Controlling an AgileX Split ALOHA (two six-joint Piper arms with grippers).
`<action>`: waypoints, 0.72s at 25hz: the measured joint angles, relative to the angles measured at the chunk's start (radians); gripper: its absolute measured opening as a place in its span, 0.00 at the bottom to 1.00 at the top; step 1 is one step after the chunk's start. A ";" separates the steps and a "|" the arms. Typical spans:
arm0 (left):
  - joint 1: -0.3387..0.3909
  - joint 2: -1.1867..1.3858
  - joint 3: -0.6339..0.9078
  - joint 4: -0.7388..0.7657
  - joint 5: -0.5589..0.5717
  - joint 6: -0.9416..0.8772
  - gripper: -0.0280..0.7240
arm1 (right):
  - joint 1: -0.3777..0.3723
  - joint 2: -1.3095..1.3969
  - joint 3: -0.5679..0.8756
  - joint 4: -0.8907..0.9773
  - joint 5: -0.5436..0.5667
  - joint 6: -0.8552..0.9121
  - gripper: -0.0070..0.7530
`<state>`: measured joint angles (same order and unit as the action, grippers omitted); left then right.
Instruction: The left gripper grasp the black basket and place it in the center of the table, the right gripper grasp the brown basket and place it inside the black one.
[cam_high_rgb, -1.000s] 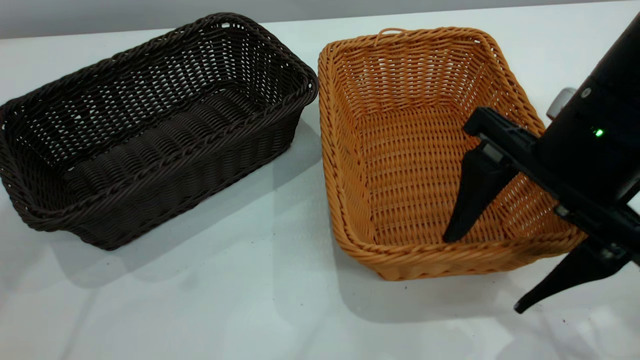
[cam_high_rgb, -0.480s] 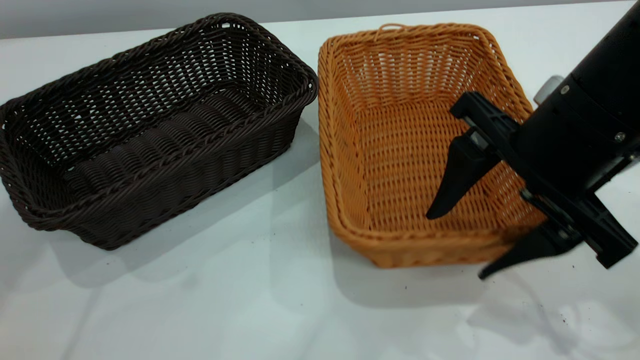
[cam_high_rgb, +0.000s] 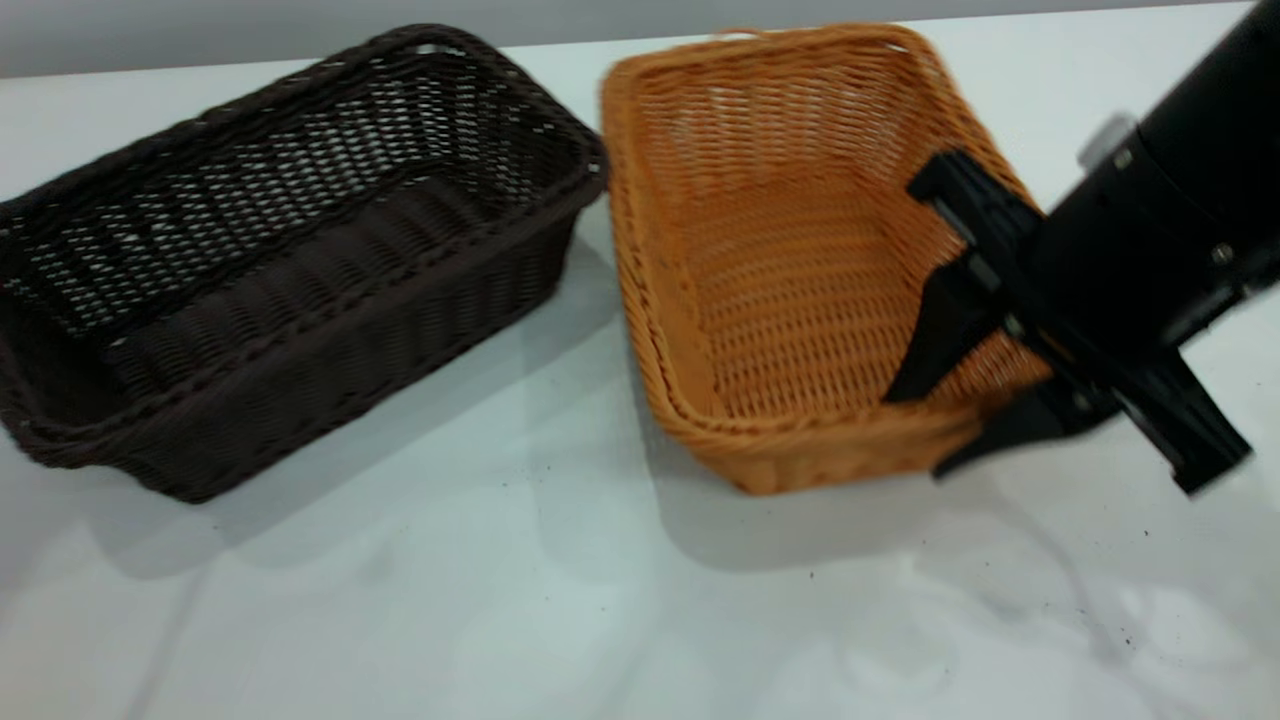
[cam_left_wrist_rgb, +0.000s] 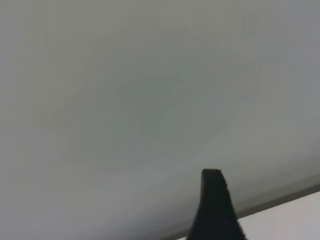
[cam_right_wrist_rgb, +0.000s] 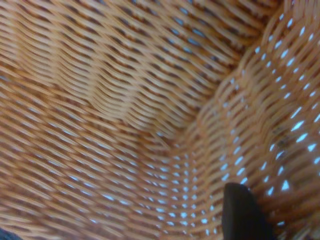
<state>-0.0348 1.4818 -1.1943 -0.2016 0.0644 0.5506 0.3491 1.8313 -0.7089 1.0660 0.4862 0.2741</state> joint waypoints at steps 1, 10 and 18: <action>0.000 0.000 0.000 0.000 0.000 0.000 0.62 | 0.000 0.000 -0.008 0.000 -0.013 -0.015 0.33; 0.000 0.000 0.000 0.000 0.010 0.000 0.62 | -0.003 0.005 -0.065 0.000 -0.169 -0.093 0.23; 0.000 0.000 0.000 0.001 0.039 0.001 0.62 | -0.013 0.014 -0.067 0.005 -0.351 -0.248 0.17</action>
<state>-0.0348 1.4818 -1.1943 -0.2009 0.1030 0.5516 0.3366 1.8453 -0.7756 1.0708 0.1356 0.0265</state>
